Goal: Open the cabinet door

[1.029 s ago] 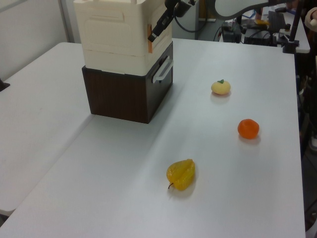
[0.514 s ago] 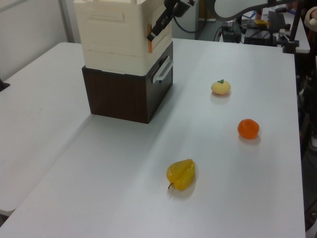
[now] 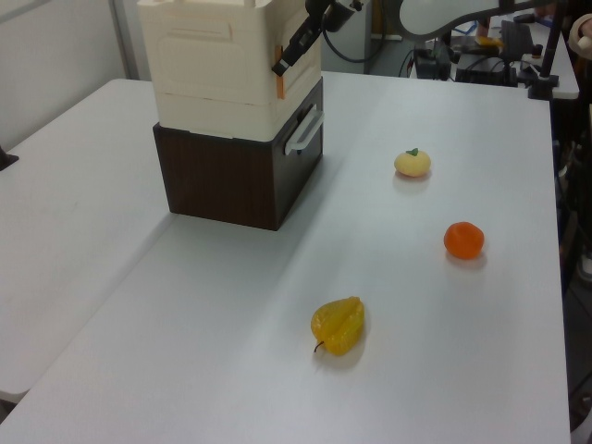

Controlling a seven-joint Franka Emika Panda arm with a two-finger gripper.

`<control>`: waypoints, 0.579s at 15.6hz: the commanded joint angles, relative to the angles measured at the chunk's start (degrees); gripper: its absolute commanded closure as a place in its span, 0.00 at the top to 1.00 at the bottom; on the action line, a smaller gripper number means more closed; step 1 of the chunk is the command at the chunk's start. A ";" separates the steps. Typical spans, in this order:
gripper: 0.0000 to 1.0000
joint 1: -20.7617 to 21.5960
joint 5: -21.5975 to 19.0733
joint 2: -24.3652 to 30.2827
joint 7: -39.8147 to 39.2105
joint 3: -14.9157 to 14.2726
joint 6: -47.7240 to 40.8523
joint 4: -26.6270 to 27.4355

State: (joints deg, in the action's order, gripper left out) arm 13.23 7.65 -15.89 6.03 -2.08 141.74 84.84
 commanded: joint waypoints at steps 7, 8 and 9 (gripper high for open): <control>0.21 0.48 1.14 -0.37 1.71 -0.30 0.47 -0.55; 0.21 0.48 1.05 -0.29 1.71 -0.30 -0.14 -0.46; 0.21 0.48 1.05 -0.28 1.71 -0.30 -1.19 -0.55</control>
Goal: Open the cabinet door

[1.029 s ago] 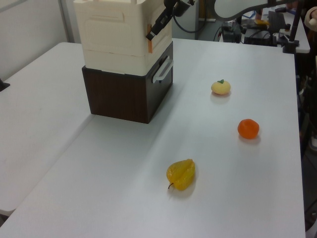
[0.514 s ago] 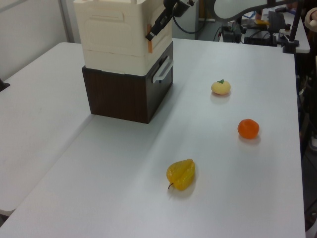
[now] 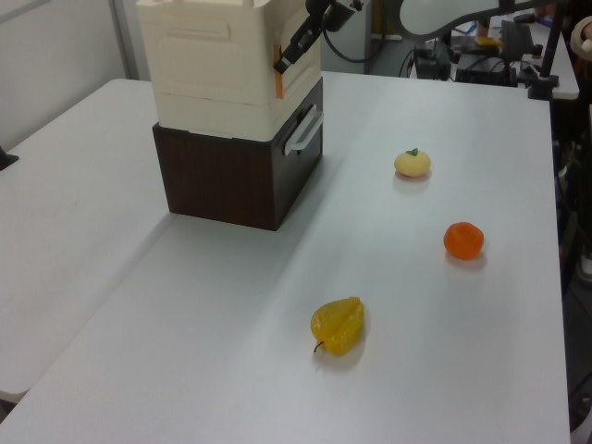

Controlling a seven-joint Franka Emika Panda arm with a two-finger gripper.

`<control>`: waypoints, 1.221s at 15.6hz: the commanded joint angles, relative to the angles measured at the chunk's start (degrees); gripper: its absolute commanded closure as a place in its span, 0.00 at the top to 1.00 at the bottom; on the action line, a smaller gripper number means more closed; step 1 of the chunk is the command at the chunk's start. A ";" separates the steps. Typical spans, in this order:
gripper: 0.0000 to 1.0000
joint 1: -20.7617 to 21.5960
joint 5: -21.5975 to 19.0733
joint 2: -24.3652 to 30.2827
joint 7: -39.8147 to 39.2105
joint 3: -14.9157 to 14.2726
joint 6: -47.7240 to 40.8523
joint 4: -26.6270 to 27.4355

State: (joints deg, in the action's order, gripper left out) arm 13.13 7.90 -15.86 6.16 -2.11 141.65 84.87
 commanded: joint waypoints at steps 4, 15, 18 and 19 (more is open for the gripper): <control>0.18 0.58 0.37 0.30 1.66 -0.18 -4.62 -0.67; 0.37 0.58 0.98 1.09 2.63 0.00 -6.74 -0.67; 0.38 0.58 1.07 0.39 2.63 0.00 -5.52 -0.67; 0.38 0.58 1.07 0.13 2.63 0.00 -4.82 -0.67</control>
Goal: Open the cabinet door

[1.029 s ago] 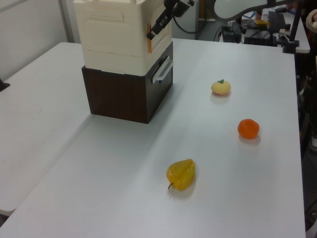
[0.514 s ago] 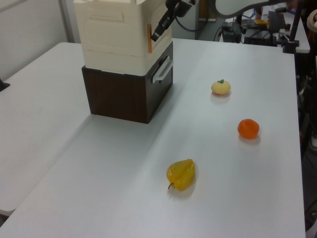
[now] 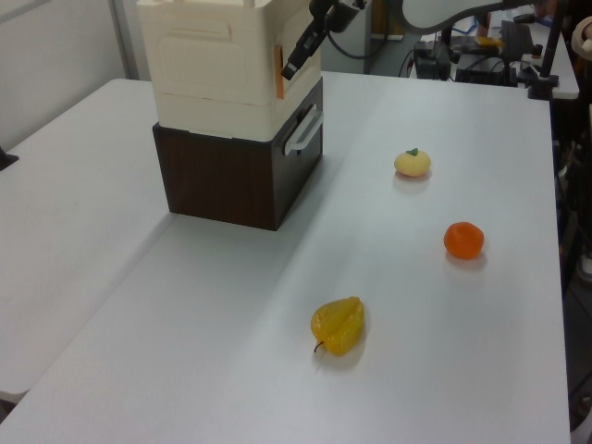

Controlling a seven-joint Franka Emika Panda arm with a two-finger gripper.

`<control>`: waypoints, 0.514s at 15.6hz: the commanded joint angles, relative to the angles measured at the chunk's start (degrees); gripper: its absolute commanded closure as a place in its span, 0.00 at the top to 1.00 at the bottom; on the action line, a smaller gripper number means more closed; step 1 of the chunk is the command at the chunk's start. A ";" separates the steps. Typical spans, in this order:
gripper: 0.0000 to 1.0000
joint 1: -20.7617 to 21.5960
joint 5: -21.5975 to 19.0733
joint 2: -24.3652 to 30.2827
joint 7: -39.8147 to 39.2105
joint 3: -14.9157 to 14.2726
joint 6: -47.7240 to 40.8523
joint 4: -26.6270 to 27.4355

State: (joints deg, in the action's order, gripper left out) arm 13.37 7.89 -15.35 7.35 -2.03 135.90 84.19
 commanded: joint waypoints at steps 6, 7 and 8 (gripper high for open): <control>0.24 0.26 1.08 -1.17 1.71 -0.08 3.93 0.01; 0.19 0.26 1.16 -1.17 1.71 -0.08 3.93 0.01; 0.16 0.26 1.16 -1.17 1.62 -0.08 3.84 0.01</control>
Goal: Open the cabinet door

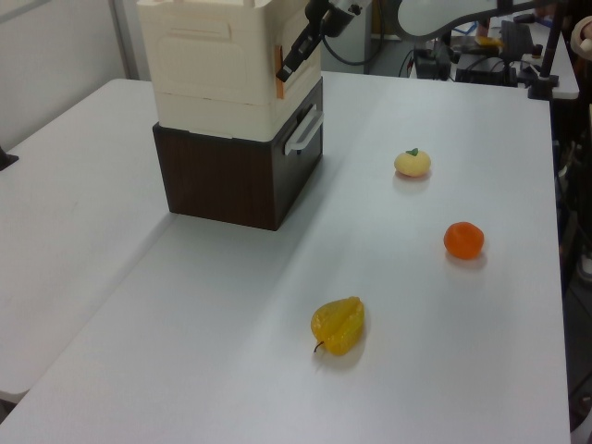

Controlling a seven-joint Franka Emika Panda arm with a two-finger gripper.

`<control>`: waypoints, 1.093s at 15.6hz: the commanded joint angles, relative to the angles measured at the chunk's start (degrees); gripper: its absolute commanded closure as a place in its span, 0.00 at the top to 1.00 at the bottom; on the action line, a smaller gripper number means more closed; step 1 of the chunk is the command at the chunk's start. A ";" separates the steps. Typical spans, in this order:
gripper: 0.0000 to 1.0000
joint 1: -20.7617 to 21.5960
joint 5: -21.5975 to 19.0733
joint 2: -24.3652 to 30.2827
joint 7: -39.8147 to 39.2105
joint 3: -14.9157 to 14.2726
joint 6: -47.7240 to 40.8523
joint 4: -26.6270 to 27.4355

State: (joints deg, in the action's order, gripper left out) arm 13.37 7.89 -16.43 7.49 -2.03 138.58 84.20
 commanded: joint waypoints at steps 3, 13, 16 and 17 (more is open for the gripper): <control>0.01 0.35 1.16 0.00 1.47 -0.08 1.17 0.00; 0.00 0.43 0.99 2.02 1.47 0.36 -4.45 0.53; 0.00 0.43 0.99 2.19 1.56 0.63 -5.51 0.53; 0.00 0.43 0.99 2.19 1.56 0.71 -5.77 0.53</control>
State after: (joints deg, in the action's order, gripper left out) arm 13.37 7.89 -15.81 7.93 -1.89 136.21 84.16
